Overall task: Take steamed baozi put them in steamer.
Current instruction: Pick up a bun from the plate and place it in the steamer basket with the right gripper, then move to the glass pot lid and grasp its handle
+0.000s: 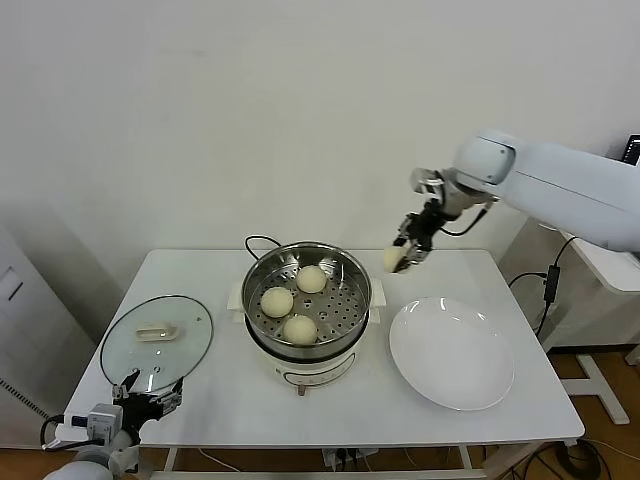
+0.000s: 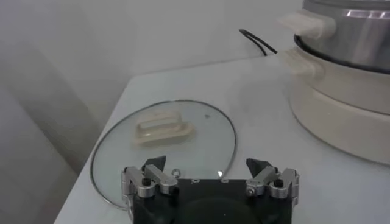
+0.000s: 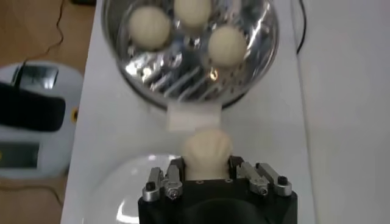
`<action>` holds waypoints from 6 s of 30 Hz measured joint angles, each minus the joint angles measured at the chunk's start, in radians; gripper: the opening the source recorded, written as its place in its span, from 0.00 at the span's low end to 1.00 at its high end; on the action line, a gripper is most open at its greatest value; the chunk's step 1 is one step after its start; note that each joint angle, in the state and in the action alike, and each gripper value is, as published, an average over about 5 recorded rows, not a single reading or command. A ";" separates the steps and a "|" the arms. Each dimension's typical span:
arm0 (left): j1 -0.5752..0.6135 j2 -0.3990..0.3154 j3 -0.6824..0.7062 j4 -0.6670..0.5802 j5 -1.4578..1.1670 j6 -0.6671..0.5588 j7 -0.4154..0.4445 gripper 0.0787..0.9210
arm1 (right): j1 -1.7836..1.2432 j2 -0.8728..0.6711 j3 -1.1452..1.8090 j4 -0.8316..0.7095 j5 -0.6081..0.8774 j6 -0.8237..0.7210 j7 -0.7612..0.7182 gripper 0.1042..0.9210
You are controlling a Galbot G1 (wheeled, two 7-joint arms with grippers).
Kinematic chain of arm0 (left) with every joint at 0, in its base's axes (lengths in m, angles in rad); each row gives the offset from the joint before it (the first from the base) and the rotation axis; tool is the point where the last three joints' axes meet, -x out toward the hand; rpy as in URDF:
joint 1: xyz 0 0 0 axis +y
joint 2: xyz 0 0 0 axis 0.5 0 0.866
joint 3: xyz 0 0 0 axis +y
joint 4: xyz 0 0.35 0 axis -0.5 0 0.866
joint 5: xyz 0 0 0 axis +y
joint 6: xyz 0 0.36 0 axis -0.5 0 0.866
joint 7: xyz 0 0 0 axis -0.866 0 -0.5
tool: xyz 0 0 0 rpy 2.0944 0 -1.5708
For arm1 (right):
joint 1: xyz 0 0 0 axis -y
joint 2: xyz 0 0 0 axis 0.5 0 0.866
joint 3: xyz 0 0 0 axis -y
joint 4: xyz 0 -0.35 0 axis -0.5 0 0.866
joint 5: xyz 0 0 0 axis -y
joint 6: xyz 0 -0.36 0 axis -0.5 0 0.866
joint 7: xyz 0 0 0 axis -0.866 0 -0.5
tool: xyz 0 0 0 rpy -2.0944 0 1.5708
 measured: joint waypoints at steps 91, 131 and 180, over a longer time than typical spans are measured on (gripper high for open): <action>-0.024 -0.031 -0.013 -0.048 0.019 -0.027 0.003 0.88 | -1.348 -0.114 1.503 0.311 -0.100 0.206 1.043 0.88; -0.143 -0.127 -0.071 0.411 1.651 -0.545 -0.143 0.88 | -2.050 0.323 2.124 0.368 -0.353 0.417 0.942 0.88; -0.506 -0.149 -0.042 0.811 1.761 -0.670 -0.197 0.55 | -2.084 0.368 2.175 0.329 -0.412 0.464 0.853 0.88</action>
